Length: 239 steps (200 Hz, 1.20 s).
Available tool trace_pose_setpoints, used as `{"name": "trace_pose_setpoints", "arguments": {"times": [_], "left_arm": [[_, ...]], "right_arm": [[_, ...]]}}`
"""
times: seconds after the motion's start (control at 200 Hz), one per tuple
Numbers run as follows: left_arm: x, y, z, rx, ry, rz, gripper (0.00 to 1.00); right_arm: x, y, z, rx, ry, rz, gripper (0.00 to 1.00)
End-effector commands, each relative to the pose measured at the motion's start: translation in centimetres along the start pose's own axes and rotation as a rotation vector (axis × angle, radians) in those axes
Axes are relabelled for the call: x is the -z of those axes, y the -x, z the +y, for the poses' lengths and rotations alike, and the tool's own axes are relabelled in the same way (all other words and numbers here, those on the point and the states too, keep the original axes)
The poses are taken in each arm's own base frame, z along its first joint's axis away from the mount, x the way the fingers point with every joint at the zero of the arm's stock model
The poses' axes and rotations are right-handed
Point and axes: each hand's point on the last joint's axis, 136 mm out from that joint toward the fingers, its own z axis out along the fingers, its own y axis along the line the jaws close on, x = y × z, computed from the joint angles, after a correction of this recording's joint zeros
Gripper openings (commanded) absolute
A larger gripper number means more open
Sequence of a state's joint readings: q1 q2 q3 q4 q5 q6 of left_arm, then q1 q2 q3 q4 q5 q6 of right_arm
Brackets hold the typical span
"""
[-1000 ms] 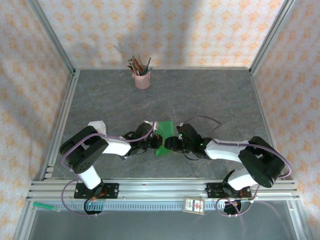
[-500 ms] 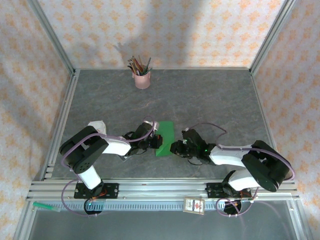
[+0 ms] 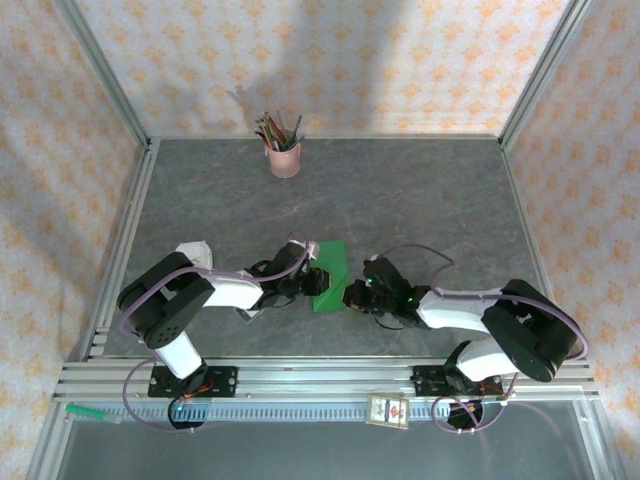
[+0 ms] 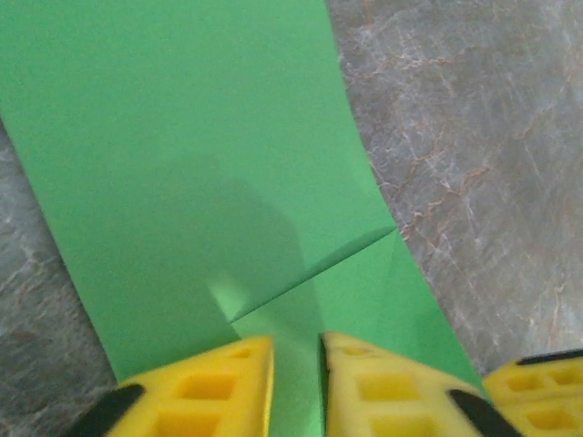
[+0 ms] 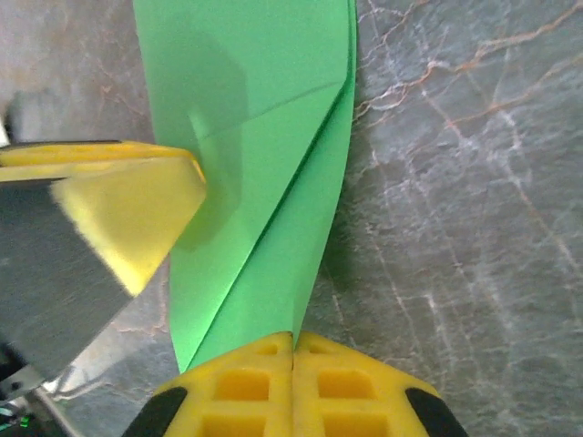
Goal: Fold a paper plane with a square sheet of paper (pick it up from the middle)
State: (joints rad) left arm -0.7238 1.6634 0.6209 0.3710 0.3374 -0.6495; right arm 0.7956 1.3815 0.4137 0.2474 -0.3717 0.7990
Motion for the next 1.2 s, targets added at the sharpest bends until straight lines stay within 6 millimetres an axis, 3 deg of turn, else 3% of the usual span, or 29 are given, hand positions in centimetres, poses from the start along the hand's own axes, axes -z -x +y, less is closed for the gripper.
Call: {"name": "trace_pose_setpoints", "arguments": {"times": [0.0, 0.105, 0.23, 0.36, 0.465, 0.596, 0.836, 0.971, 1.191], "left_arm": [[1.3, 2.6, -2.5, 0.008, -0.057, -0.047, 0.34], [2.5, 5.0, -4.2, 0.001, -0.082, -0.094, 0.45], [4.6, 7.7, -5.0, -0.008, -0.078, -0.164, 0.5], [7.0, 9.8, -4.1, -0.005, -0.019, -0.225, 0.5], [8.8, 10.7, -2.5, 0.022, 0.023, -0.273, 0.5], [10.5, 11.0, 0.4, 0.079, 0.086, -0.321, 0.49], [12.1, 9.7, 4.6, 0.155, 0.153, -0.34, 0.5], [11.7, 8.8, 5.0, 0.157, 0.149, -0.306, 0.5], [10.4, 8.1, 4.1, 0.17, 0.084, -0.247, 0.49]], "right_arm": [[0.2, 1.0, -0.6, 0.096, -0.083, -0.017, 0.0], [1.0, 2.0, -0.9, 0.15, -0.128, -0.024, 0.0], [3.2, 4.6, -1.8, 0.193, -0.229, -0.062, 0.0], [7.2, 8.1, -2.6, 0.309, -0.464, -0.122, 0.0], [9.1, 9.3, -0.8, 0.442, -0.551, -0.144, 0.0], [7.9, 7.8, 1.9, 0.589, -0.583, -0.088, 0.0], [2.0, 2.2, 4.2, 0.66, -0.488, 0.068, 0.0], [0.0, -0.1, 5.2, 0.645, -0.399, 0.113, 0.03], [-0.6, -1.9, 6.0, 0.629, -0.309, 0.159, 0.07]]}}
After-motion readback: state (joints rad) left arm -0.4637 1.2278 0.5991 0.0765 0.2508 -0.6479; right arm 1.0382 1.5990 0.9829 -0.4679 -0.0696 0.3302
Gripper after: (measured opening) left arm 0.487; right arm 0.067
